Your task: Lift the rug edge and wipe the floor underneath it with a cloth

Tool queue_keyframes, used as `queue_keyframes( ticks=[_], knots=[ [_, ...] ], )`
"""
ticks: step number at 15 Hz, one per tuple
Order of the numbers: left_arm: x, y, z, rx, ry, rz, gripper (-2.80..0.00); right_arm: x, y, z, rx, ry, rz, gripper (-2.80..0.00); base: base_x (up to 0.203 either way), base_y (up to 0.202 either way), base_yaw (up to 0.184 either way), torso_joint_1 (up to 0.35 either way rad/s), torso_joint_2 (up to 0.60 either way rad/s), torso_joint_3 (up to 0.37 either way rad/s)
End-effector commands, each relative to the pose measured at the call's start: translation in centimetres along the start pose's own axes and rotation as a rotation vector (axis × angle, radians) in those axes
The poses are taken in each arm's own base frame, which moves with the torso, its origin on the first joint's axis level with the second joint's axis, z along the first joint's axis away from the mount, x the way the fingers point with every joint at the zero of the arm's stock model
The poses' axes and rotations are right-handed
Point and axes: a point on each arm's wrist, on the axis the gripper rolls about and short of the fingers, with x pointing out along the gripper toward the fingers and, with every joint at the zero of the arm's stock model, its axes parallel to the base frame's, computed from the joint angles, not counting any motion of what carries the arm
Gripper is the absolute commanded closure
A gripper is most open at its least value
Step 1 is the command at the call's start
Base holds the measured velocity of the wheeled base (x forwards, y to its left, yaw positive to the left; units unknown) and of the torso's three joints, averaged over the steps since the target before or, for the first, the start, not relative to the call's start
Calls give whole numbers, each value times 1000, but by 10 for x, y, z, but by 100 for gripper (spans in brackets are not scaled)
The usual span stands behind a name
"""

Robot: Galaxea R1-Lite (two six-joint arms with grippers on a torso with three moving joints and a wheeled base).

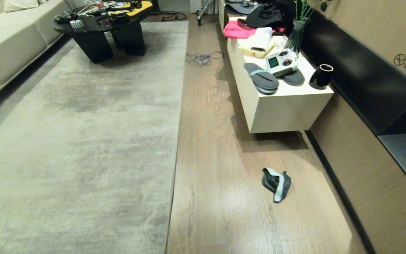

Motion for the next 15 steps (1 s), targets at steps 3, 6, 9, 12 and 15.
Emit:
queue_keyframes(
  ticks=[3,6,9,12,15],
  knots=[
    [0,0,0,-1,1,0,0,0,0,0,-1,1,0,0,0,0,0,2,2,201],
    [0,0,0,-1,1,0,0,0,0,0,-1,1,0,0,0,0,0,6,1,201],
    [0,0,0,-1,1,0,0,0,0,0,-1,1,0,0,0,0,0,2,0,200],
    [0,0,0,-1,1,0,0,0,0,0,-1,1,0,0,0,0,0,2,-1,198],
    [0,0,0,-2,1,-1,0,0,0,0,-1,1,0,0,0,0,0,1,2,100]
  ],
)
